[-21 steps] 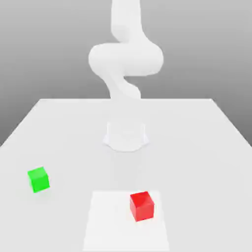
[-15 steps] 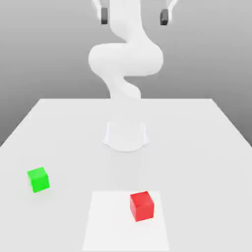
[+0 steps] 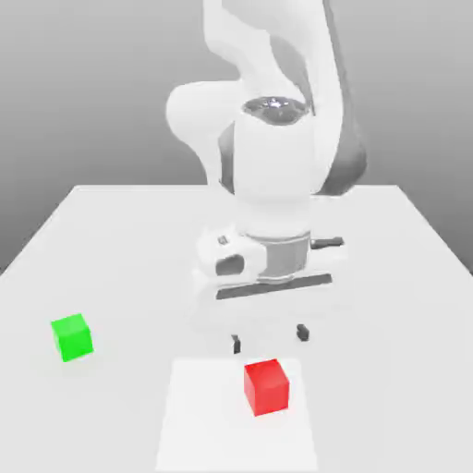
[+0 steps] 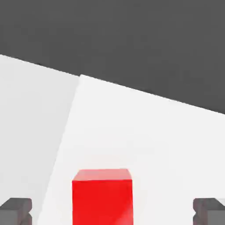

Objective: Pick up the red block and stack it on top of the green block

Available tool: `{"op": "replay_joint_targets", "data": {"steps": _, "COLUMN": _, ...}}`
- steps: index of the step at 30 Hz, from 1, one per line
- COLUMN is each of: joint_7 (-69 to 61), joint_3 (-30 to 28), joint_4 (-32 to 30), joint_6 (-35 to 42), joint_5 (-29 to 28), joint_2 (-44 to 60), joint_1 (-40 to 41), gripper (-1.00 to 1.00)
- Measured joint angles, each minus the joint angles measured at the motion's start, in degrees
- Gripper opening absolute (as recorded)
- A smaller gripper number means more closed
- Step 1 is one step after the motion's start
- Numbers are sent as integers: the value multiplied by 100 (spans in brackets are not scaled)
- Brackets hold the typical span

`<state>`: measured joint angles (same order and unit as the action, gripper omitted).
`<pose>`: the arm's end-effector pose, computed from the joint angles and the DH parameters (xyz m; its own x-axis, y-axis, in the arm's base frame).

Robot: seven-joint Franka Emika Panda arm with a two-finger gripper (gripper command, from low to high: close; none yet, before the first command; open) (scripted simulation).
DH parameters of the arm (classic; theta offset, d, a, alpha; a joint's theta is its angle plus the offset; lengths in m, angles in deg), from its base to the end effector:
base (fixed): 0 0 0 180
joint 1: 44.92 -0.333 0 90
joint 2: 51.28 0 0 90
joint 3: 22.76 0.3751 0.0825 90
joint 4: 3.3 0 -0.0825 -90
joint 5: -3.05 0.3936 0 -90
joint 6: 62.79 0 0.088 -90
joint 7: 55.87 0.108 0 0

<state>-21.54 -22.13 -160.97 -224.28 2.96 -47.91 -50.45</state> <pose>0.3968 0.0430 0.2499 0.8822 -0.4708 0.0064 -0.4708 -0.8822 -0.0045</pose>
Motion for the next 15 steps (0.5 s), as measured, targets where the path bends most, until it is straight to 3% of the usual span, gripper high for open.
{"op": "replay_joint_targets", "data": {"steps": 4, "joint_7": 9, "joint_3": -22, "joint_4": 87, "joint_6": -701, "joint_5": -28, "joint_2": 831, "joint_1": -13, "gripper": 0}}
{"op": "replay_joint_targets", "data": {"steps": 5, "joint_7": 12, "joint_3": -31, "joint_4": 114, "joint_6": -866, "joint_5": -32, "joint_2": 1024, "joint_1": -20, "gripper": -100}}
{"op": "replay_joint_targets", "data": {"steps": 11, "joint_7": 29, "joint_3": -30, "joint_4": 128, "joint_6": -946, "joint_5": -51, "joint_2": 1120, "joint_1": -21, "gripper": -100}}
{"op": "replay_joint_targets", "data": {"steps": 15, "joint_7": 16, "joint_3": -4, "joint_4": 48, "joint_6": -481, "joint_5": -35, "joint_2": 576, "joint_1": 5, "gripper": -100}}
